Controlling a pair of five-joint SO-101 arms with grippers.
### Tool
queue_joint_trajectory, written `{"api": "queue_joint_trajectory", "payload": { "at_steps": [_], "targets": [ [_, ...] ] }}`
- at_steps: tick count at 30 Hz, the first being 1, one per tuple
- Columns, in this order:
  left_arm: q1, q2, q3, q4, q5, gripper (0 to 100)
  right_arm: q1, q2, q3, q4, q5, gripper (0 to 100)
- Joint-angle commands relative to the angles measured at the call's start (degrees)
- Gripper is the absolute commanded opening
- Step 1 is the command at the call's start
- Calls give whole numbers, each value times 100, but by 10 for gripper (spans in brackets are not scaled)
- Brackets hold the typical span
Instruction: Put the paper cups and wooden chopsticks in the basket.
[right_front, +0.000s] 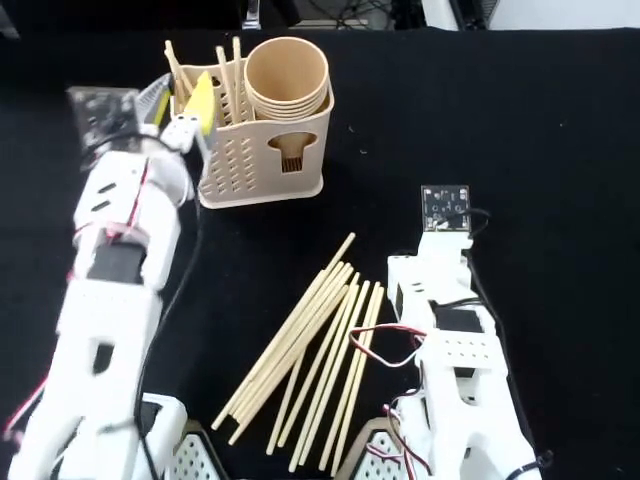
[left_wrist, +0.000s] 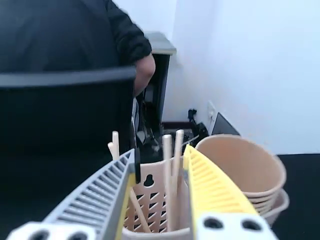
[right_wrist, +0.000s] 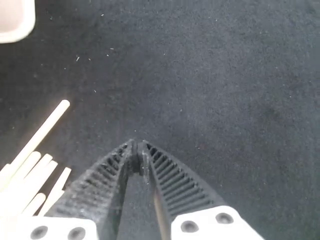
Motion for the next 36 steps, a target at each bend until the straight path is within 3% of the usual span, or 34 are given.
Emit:
{"api": "queue_joint_trajectory", "payload": {
  "at_steps": [1, 5, 8, 10, 14, 24, 26, 31, 36],
  "targets": [
    [13, -1310, -40, 1459, 18, 166, 26, -66, -22, -114, 70, 21],
    [-40, -2198, 13, 3490, -176, 166, 26, -66, -13, -114, 70, 21],
    [22, -2576, 330, 4624, -1037, 164, 26, -75, -13, -105, 70, 21],
    [22, -2637, 760, 4879, -1705, 165, 26, -75, -13, -79, 70, 21],
    [92, -2435, 1763, 4897, -2655, 167, 26, -84, -13, -70, 70, 21],
    [1552, -334, 2044, 4879, -2629, 260, 35, -75, -4, -70, 70, 21],
    [1833, 62, 1921, 4826, -2330, 262, 35, -75, -4, -70, 70, 21],
    [2536, 607, 1982, 3938, -677, 265, 35, -75, -4, -79, 70, 21],
    [3398, 659, 2141, 3508, -598, 265, 35, -75, -4, -97, 70, 21]
  ]
}}
